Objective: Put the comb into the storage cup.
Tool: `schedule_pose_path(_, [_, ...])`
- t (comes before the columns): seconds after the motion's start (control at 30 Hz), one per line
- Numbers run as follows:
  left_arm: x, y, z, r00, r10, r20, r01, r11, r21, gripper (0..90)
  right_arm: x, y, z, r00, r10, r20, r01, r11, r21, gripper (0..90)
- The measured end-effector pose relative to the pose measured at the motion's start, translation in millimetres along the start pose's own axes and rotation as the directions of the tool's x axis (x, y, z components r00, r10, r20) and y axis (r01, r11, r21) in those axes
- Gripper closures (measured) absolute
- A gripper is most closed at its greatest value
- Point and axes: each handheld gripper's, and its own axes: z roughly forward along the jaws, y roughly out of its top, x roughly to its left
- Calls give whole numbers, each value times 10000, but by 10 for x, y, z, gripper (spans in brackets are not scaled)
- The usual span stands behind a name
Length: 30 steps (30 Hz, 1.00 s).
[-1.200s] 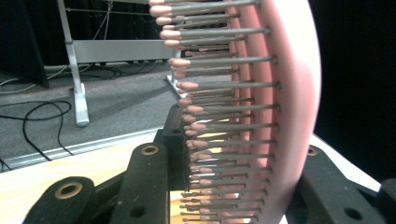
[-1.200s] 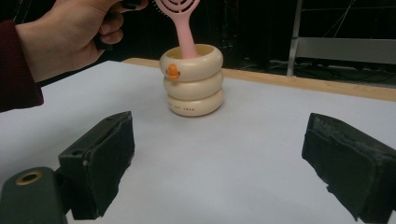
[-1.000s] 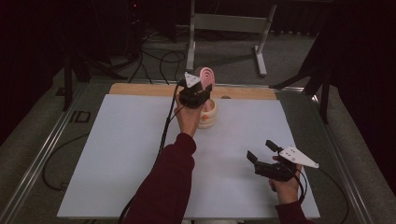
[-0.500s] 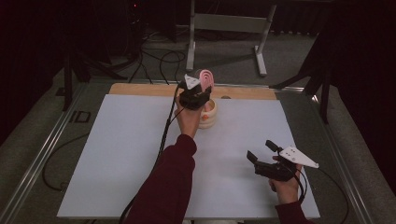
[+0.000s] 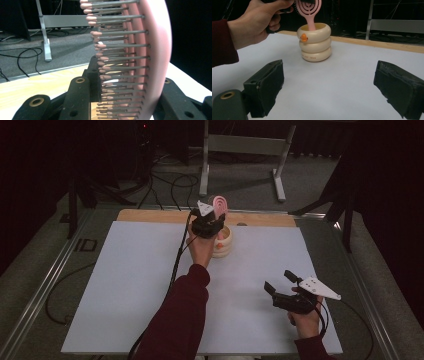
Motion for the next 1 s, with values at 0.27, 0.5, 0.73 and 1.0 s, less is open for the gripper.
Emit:
schedule_pose_path(0.27, [-2,-38,23,10000,-42,12,42,10000,80,646,-2,1,-2,10000,0,-3,0,10000,-16,95])
schedule_pose_path(0.5, [-8,-64,49,9999,-89,52,89,9999,127,646,-5,2,-1,10000,-11,-8,11,10000,-32,95])
schedule_pose_path(0.73, [-18,-93,66,9999,-63,81,62,9998,186,646,-9,4,-4,10000,2,9,-2,10000,-31,95])
schedule_pose_path(1.0, [-21,-105,64,9999,-25,108,22,9997,247,645,-9,5,-4,10000,-11,3,11,10000,-42,95])
